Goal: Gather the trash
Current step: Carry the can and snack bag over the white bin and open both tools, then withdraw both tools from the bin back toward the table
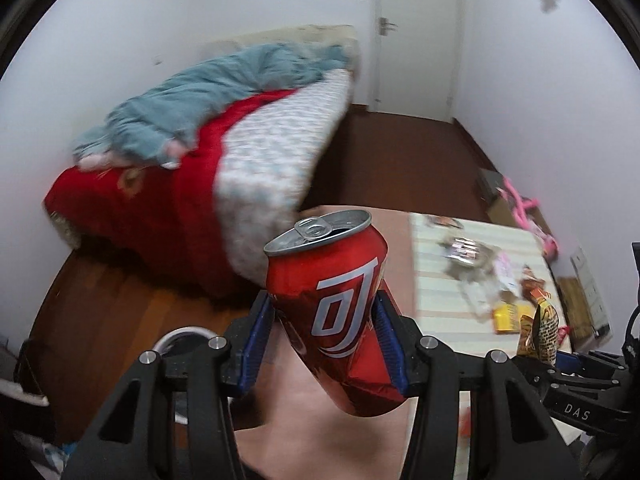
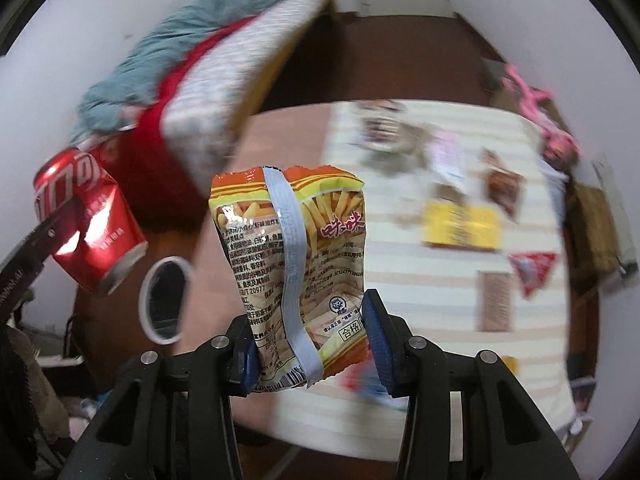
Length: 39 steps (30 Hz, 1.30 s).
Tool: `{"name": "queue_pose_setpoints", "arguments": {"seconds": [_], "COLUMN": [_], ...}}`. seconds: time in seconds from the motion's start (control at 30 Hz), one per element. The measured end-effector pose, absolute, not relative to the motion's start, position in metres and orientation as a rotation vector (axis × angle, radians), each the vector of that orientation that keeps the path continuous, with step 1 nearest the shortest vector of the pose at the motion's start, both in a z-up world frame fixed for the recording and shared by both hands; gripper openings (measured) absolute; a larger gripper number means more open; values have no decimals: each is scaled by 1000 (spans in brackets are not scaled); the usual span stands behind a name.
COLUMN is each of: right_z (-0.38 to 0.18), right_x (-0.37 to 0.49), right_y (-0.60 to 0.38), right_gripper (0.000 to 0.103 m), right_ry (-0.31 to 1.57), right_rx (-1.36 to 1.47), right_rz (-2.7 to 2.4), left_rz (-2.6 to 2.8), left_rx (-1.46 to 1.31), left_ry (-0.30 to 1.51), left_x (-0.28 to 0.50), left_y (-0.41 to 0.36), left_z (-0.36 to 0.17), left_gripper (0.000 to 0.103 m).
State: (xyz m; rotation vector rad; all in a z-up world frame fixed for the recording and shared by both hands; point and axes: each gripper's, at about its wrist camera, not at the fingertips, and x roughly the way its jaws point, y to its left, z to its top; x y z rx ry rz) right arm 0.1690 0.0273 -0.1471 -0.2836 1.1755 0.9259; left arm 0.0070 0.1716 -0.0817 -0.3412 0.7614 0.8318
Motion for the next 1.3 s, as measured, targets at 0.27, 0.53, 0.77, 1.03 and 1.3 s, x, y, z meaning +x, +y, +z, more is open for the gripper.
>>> {"name": "queue_pose_setpoints", "arguments": {"seconds": [0.27,0.53,0.77,1.03,1.3], "right_z": [-188,-305,-393,-437,-424], "right_x": [53,-24,-59,-75,-68], "right_y": [173,316,388,415,402], "right_gripper": [47,47,47,102,103], "right_ry": [1260,1450,1537,1597,1474], "right_rx": [-407,-541,-671,-735,-831], "right_rz": [1144,1199,1173,1171,1164], "left_rz": [969,981,994,1149,1259], "left_rx": [-584,-926,-1095,-1098,-959], "left_ry": [782,903,1003,1016,1040], "left_x": [-118,-196,-220,-253,-266], "left_y": [276,391,449,454,419], "left_z": [-124,-250,-336,-359,-350], "left_gripper": [46,47,59,101,101]}}
